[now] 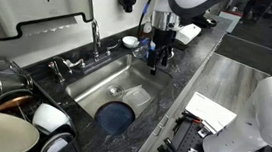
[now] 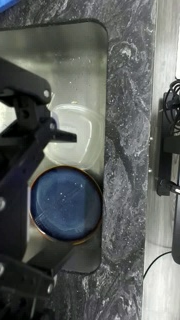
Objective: Pick up the white mug
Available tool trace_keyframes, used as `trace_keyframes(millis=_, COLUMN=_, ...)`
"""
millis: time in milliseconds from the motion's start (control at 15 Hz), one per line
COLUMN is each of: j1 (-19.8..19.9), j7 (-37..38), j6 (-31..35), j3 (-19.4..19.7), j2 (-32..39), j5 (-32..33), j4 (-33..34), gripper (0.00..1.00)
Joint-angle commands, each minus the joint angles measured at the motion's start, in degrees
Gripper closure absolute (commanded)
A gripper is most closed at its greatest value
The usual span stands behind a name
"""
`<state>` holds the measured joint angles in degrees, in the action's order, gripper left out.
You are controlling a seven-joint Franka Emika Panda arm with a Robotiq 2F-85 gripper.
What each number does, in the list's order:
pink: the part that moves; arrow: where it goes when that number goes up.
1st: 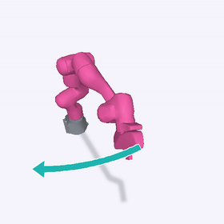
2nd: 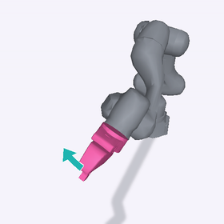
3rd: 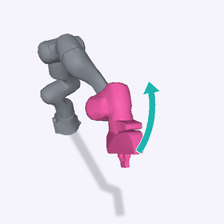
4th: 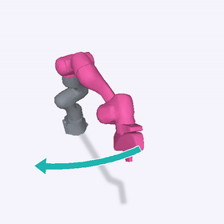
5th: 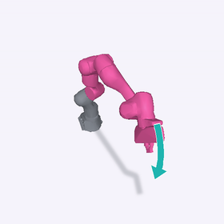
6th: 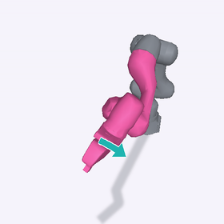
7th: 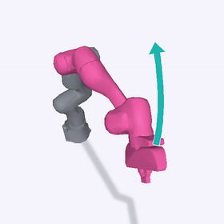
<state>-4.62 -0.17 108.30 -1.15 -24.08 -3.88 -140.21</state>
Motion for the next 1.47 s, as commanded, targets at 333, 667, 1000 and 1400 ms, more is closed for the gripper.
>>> trace_keyframes(millis=333, j1=0.52, j7=-0.16, j6=-0.11, j3=-0.49, j2=0.01, j5=-0.19, j4=0.08, gripper=0.00)
trace_keyframes(millis=667, j1=0.95, j7=0.40, j6=0.72, j3=0.03, j2=-1.16, j5=-0.88, j4=-1.04, gripper=0.00)
trace_keyframes(millis=1000, j1=6.41, j7=5.91, j6=7.90, j3=3.68, j2=-9.87, j5=-0.18, j4=-10.70, gripper=0.00)
trace_keyframes(millis=1400, j1=18.26, j7=0.96, j6=24.58, j3=10.18, j2=-16.39, j5=11.49, j4=-20.47, gripper=0.00)
